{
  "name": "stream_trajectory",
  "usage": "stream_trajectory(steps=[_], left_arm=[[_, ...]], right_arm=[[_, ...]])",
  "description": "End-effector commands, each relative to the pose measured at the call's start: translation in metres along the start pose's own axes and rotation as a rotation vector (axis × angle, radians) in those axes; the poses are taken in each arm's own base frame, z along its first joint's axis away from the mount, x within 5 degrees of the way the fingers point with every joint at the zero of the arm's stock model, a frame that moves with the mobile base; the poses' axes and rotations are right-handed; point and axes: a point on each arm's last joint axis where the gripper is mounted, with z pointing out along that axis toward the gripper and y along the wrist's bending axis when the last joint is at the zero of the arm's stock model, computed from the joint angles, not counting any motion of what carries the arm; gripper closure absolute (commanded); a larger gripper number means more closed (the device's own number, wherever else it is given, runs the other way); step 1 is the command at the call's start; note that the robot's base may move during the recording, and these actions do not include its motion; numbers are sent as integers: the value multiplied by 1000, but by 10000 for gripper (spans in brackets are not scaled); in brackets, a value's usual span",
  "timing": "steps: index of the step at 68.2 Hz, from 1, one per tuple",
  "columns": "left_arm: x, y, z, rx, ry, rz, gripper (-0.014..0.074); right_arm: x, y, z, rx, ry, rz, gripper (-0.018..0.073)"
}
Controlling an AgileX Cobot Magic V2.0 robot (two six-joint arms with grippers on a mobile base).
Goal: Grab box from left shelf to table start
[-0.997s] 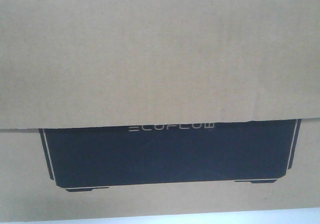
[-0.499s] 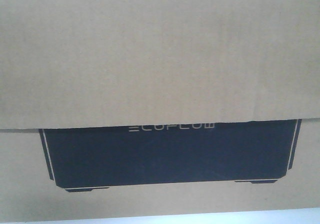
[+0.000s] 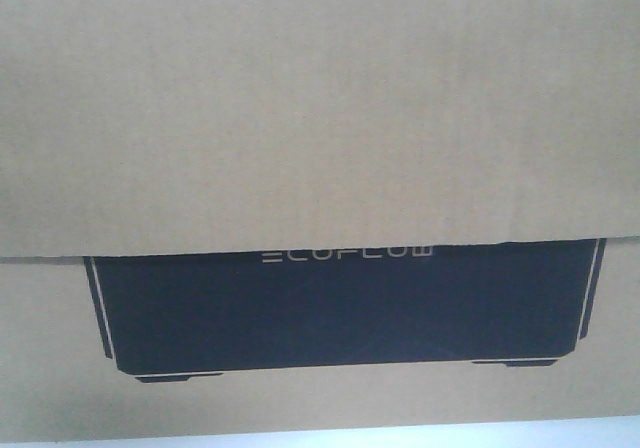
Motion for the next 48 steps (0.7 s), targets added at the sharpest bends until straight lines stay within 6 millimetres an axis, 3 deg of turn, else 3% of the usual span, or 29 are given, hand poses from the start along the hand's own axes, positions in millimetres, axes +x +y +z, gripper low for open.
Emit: stream_trajectory(steps=[1,29,48], left_arm=[[-5,-2,2,-4,-123,5,696],[85,12,31,-92,-113,16,696],[85,12,31,-93,-112,21,696]], right_arm=[[-16,-1,-2,16,-106,-8,502],[-16,-1,-2,16,-104,-8,502],[-16,-1,-2,16,-104,-8,502]])
